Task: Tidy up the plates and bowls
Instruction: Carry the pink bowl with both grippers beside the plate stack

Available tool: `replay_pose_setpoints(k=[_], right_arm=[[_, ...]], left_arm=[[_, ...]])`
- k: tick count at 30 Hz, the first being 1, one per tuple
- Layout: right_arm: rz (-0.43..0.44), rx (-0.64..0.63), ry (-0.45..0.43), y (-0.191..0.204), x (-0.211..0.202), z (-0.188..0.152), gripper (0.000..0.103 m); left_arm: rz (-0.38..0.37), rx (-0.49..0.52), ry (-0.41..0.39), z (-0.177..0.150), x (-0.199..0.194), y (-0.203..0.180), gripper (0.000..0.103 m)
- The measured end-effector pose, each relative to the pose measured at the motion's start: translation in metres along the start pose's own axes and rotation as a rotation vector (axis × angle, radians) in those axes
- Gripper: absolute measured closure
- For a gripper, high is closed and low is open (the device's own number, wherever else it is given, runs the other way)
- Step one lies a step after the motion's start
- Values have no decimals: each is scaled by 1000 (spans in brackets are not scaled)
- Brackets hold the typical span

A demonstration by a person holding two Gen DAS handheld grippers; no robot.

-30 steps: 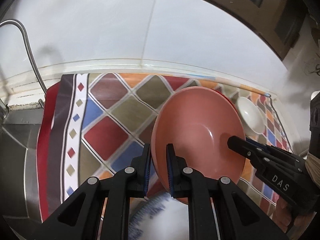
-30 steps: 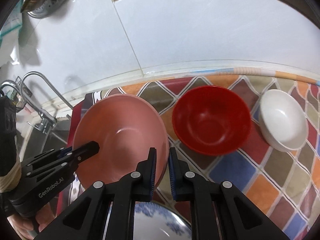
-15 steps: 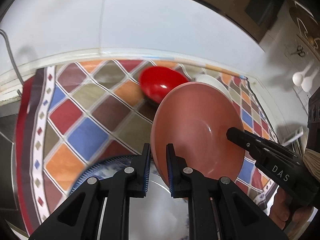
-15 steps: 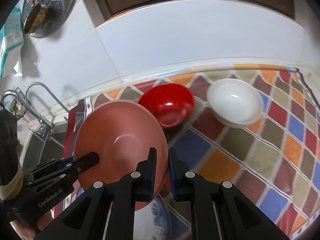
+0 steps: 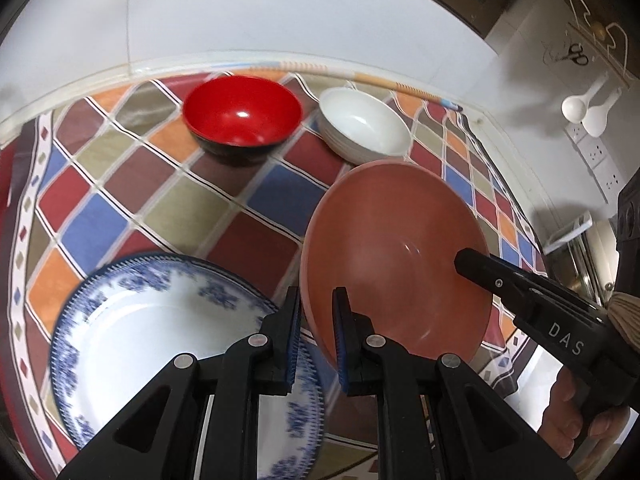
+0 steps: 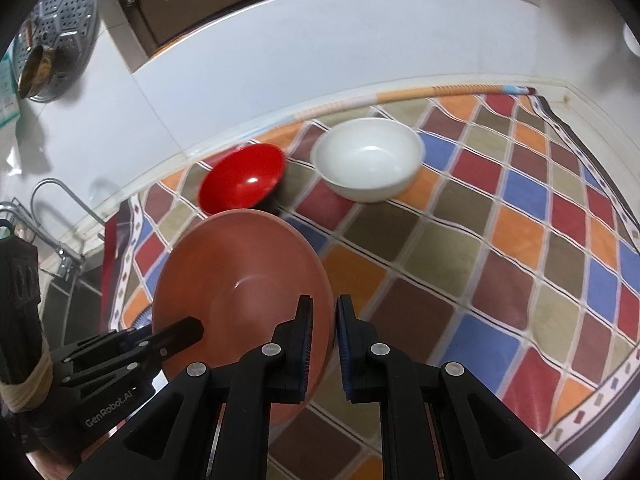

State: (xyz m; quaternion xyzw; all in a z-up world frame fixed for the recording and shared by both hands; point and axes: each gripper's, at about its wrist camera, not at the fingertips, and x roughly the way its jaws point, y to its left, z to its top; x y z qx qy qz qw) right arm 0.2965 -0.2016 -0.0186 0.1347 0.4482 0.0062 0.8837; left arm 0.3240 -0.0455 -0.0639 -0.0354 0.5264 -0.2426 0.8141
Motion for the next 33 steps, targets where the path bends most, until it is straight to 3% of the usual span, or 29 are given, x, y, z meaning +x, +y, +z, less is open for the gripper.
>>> replay_pose_setpoints(k=[18,33], right_arm=[[-56,95,108,-72,3,-39,89],[-49,114,168,-96,17,-46,89]], left_arm=[[-15,33,130,-25,50,-47,87],[4,15,163,-29,67,-58,87]])
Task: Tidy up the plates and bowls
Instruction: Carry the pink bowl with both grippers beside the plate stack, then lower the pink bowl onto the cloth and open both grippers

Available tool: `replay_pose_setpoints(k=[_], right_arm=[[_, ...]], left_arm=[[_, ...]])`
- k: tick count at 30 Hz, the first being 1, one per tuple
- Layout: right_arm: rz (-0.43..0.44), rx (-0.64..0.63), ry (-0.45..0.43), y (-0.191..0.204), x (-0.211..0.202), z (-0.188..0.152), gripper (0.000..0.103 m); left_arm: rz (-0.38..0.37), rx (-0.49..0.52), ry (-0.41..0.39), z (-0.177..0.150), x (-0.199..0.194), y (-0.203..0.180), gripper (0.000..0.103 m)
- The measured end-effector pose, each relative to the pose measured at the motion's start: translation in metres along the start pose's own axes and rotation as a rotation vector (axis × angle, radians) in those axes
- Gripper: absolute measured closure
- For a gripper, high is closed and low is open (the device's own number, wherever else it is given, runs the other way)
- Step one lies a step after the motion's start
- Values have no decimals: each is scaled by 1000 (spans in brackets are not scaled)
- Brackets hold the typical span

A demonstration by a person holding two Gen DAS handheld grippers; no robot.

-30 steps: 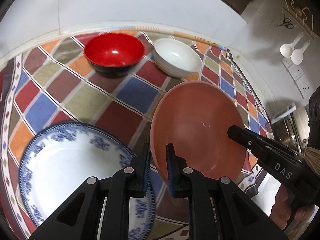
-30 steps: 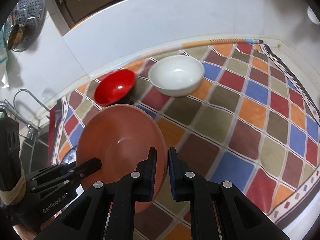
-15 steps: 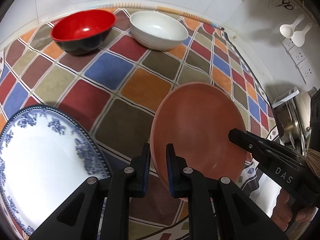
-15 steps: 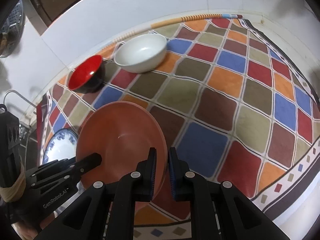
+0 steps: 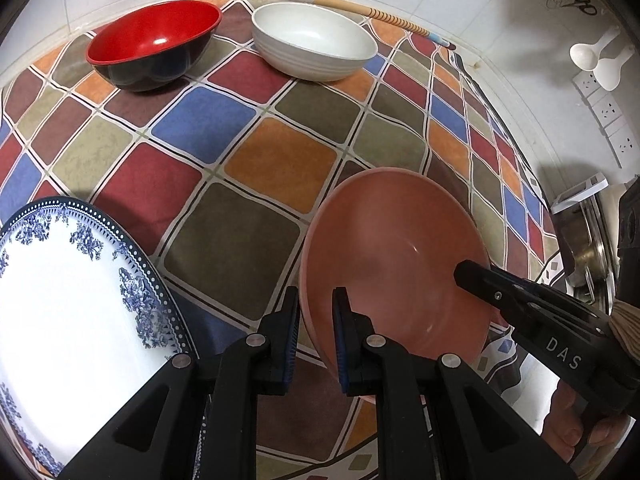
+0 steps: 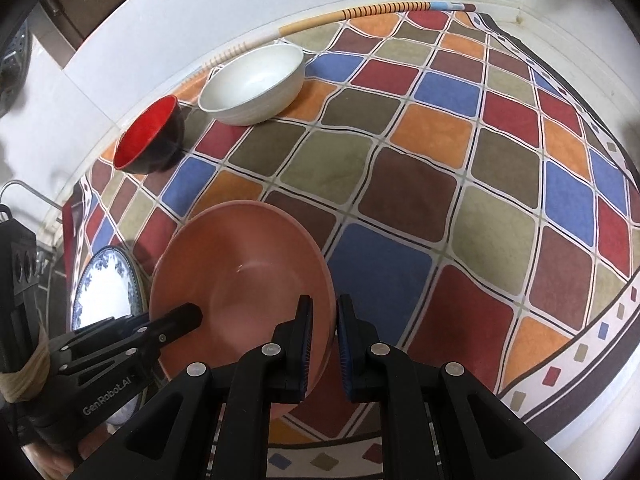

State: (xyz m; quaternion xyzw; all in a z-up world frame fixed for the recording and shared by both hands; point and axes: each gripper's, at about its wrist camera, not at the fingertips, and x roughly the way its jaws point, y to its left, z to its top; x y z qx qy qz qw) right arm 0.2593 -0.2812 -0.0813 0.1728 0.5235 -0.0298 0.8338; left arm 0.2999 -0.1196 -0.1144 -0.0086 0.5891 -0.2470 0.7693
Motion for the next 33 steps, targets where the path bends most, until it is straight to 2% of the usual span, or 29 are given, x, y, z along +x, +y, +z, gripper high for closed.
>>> replay_pose_setpoints(k=[8,13,14,16,17,18,24,33], right_arm=[[11,-11,5,-2,3,1,89],[23,0,7,-3,4,0,89],[26,3,7,-4,4,0,89],[30,12,10,-5,3,0,85],[28,15,9,-6,2,0,76],[25,15,2,-6,1,0,72],[4,-14,-65,0,-19,4,70],[-14,-44,-177,14,-42,27,68]], left_arm=[[3,-8,0,-1,0,-1,85],[37,10,-13,0,-5,-4,64],[43,12,-18,1,-7,-5,62],[55,22,-33,0,-13,-6,57],[61,27,-44,1,-17,-6,56],[69,34,-57,1,-21,-7,53],[96,60,-139,8,-47,-8,53],[136,106,-238,39,-75,-6,53]])
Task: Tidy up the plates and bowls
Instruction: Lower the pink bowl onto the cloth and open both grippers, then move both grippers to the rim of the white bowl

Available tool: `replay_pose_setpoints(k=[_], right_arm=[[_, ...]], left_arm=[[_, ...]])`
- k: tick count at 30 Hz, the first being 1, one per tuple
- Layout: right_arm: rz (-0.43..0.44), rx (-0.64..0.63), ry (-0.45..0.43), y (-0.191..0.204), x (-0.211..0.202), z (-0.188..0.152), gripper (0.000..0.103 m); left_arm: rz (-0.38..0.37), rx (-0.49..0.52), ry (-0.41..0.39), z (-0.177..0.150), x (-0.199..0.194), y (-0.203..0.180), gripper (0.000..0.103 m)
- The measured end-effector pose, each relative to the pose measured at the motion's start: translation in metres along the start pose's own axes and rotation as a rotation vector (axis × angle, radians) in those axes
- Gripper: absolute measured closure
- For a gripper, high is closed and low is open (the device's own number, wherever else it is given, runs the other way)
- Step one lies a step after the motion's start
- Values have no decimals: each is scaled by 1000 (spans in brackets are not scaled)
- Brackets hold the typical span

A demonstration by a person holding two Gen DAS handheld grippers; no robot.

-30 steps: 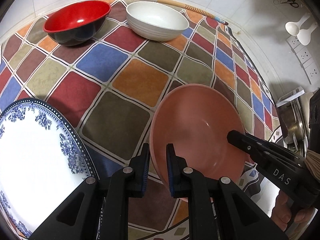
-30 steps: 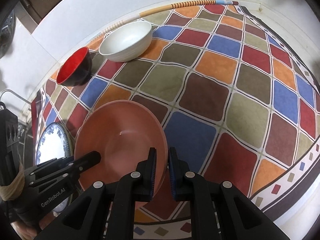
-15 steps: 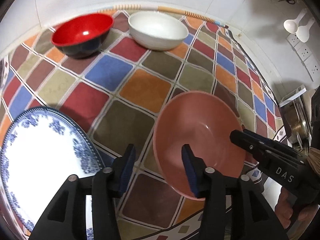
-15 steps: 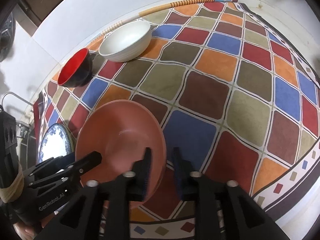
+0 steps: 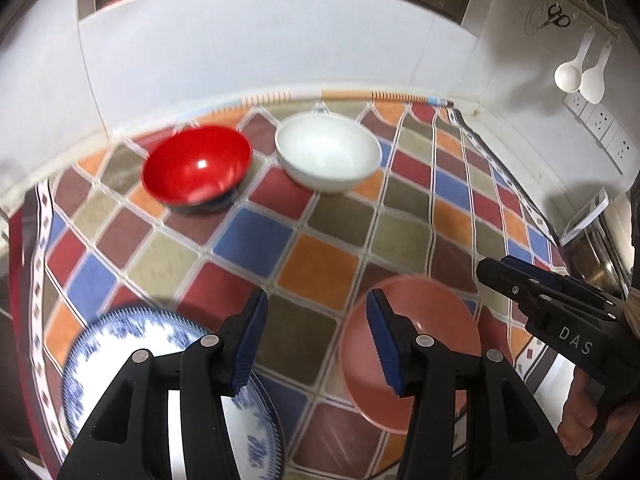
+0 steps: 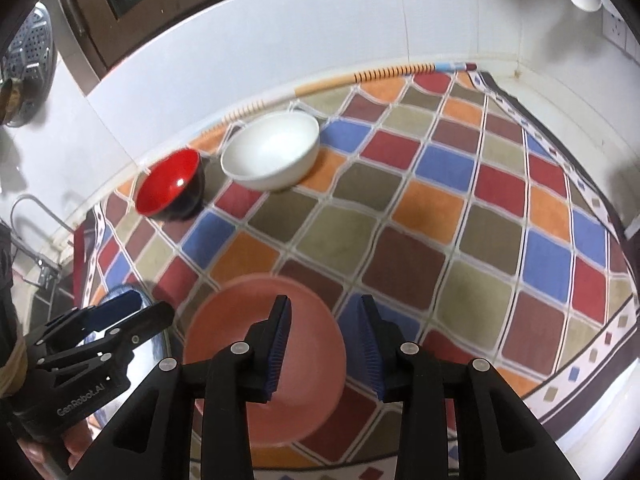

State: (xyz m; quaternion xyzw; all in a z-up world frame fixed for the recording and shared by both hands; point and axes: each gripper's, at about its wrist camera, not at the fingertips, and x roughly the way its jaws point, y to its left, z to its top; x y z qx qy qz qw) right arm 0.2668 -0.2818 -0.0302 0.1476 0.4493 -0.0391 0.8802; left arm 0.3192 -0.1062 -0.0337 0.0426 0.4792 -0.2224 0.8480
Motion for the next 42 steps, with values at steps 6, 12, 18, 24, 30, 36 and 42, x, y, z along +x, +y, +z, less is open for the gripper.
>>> replay_pose_setpoints(k=[6,12,18,24,30,36,42], right_arm=[[2,-8,-52,8,-4,22,68],[-1,-15,-95,18,-5,45,68],[3,-17,-105,25,1,66,68],[0,-20,-105,28,12,84,68],[-4,-20,-85,28,34,102,68],[-3,-7,-48,25,62,116,68],[-8,2,-16,22,88,127,68]], left_arm=[[15,24,-39,27,-4,5,53],[20,47,-57,55,-3,13,53],[26,73,-79,81,2,18,53],[26,99,-76,104,21,23,53],[13,112,-45,121,49,29,56],[9,122,-16,137,82,32,60],[2,126,28,151,117,38,62]])
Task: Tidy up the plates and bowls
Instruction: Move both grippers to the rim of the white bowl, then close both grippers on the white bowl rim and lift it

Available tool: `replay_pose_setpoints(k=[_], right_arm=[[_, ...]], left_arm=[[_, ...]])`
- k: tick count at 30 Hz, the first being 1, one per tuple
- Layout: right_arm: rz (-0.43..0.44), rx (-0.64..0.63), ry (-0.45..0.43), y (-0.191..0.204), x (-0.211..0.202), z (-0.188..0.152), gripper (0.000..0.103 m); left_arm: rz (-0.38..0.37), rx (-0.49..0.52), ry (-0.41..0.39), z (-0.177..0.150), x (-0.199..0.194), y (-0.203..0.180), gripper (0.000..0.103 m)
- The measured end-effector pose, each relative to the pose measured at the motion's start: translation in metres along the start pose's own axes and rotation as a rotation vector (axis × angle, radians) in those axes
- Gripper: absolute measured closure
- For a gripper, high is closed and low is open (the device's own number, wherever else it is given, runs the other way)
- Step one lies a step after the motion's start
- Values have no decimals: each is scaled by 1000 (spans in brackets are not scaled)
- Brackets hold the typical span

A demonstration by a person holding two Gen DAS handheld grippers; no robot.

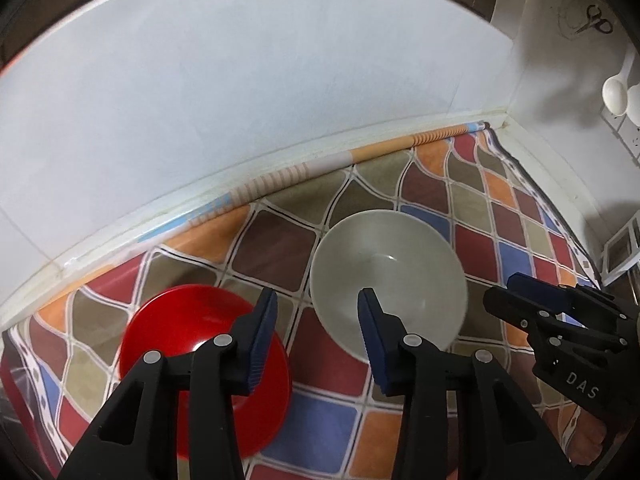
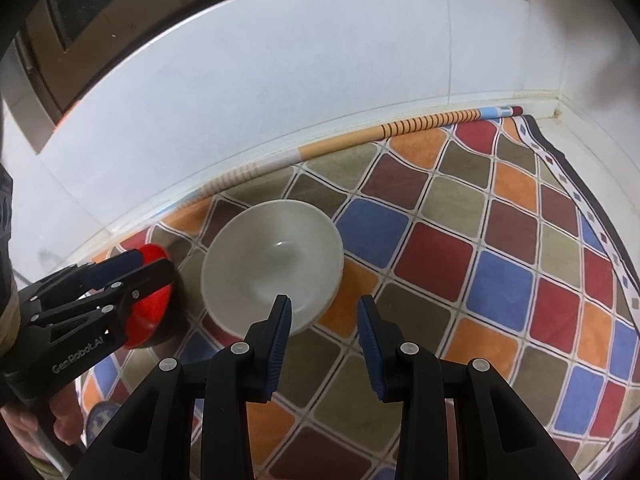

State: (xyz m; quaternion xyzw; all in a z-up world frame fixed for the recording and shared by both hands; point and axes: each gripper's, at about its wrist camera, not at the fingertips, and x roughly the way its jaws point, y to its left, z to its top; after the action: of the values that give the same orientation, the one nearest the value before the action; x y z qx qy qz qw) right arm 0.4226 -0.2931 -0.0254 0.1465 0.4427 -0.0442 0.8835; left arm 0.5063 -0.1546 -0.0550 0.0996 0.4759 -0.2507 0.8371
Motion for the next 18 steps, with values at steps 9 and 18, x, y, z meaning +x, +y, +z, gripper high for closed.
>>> replay_pose_setpoints(k=[9,18], right_arm=[[4,8,50,-4,38,10,68],[40,32,97,-10,62,13,68]], left_arm=[[5,14,73,12,47,3,69],[-1,37,122,16,68,0,79]])
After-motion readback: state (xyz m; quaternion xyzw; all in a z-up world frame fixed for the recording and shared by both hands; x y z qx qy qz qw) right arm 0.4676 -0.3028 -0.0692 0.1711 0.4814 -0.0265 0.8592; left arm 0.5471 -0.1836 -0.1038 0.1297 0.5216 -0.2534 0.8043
